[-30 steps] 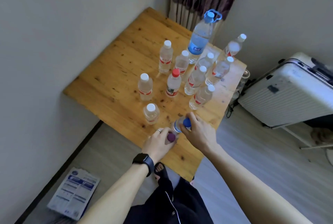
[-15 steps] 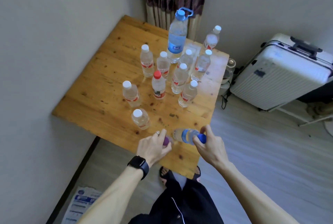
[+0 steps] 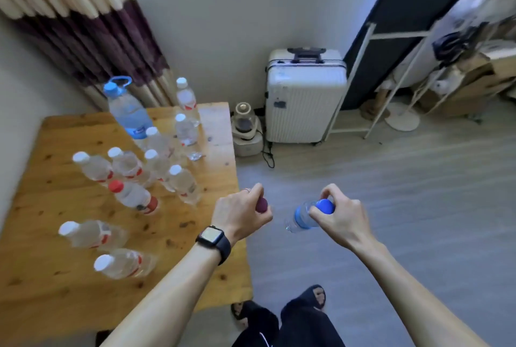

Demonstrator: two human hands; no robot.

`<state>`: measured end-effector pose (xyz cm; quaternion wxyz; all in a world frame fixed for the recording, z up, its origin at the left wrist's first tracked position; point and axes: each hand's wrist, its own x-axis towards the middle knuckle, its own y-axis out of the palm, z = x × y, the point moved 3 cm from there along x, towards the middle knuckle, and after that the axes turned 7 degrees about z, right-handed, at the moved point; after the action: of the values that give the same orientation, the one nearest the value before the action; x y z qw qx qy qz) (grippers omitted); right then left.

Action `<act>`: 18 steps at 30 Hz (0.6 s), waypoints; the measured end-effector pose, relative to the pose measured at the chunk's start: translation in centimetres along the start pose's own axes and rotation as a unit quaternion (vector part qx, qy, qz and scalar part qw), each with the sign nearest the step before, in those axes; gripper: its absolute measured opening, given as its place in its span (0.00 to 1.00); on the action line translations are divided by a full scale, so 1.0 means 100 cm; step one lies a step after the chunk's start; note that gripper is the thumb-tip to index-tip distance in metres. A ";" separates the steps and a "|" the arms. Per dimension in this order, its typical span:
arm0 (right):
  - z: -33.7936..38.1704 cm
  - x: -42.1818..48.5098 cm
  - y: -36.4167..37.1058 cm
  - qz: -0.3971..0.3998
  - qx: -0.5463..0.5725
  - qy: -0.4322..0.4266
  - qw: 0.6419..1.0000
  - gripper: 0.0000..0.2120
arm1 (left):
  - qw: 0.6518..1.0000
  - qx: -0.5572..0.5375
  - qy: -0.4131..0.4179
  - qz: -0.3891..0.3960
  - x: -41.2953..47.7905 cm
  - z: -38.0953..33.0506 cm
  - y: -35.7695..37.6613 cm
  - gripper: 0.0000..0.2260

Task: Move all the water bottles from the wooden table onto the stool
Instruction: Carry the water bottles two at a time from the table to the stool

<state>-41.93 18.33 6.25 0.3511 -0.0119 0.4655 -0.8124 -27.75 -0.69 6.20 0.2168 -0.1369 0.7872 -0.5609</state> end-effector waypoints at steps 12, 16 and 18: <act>-0.132 -0.017 -0.261 -0.250 0.082 0.075 0.962 0.13 | 0.981 -0.001 0.190 -0.030 0.142 -0.288 -0.081 0.14; -0.192 -0.032 -0.327 -0.319 0.088 0.118 0.936 0.14 | 0.967 -0.023 0.252 -0.036 0.180 -0.387 -0.089 0.14; -0.223 -0.042 -0.354 -0.351 0.089 0.140 0.922 0.14 | 0.959 -0.015 0.282 -0.033 0.198 -0.437 -0.086 0.15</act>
<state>-66.28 48.72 21.97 -0.0258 -0.0293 0.4019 -0.9149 -66.83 23.29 22.68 -0.0349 -0.0028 0.8199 -0.5714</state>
